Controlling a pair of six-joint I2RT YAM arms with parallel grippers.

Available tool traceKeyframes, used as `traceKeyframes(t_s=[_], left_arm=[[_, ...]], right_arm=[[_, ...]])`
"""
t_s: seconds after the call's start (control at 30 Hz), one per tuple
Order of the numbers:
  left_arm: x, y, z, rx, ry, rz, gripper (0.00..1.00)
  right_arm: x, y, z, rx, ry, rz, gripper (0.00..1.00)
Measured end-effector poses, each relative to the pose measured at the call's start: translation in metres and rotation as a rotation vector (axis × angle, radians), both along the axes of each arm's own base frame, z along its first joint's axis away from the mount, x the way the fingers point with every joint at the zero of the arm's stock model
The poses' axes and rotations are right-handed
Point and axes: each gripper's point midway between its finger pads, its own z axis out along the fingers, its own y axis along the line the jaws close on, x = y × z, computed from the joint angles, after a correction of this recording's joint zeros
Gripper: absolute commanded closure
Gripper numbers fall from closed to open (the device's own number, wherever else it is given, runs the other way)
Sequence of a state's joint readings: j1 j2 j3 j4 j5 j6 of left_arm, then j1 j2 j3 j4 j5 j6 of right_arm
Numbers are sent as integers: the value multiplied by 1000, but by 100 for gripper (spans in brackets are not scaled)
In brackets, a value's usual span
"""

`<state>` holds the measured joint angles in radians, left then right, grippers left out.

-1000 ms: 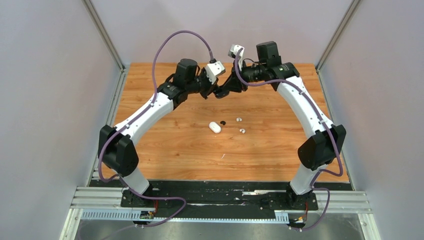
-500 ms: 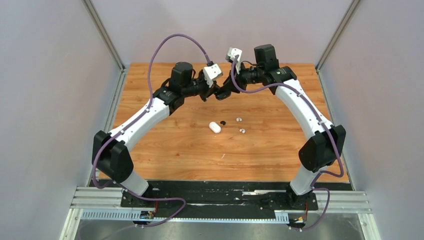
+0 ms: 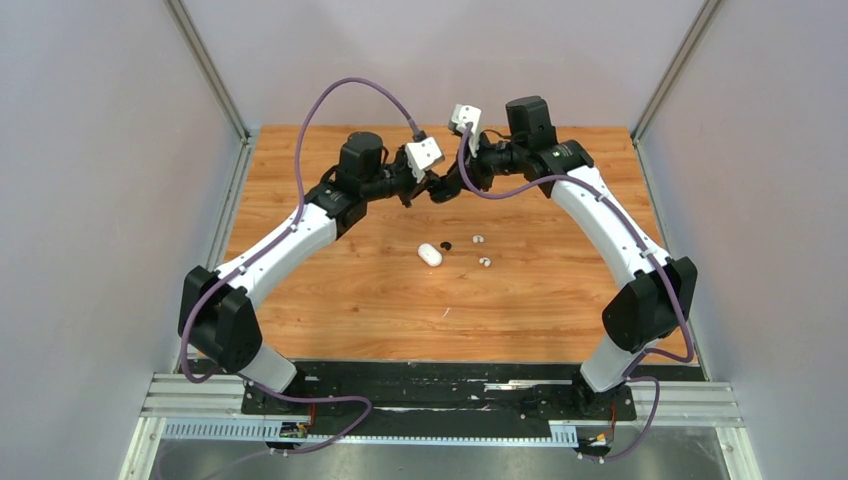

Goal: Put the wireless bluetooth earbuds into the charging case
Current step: Place the earbud in the charging case.

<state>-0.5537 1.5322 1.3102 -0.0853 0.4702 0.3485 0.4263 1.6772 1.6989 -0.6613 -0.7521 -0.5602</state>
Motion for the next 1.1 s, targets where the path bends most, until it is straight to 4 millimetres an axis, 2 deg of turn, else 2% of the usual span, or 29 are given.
traceKeyframes(t_s=[0.47, 1.1], left_arm=[[-6, 0, 4, 14, -129, -27, 100], [0, 2, 8, 71, -257, -33, 100]], right_arm=[[-3, 10, -5, -39, -7, -29, 100], [6, 4, -6, -68, 4, -120, 100]])
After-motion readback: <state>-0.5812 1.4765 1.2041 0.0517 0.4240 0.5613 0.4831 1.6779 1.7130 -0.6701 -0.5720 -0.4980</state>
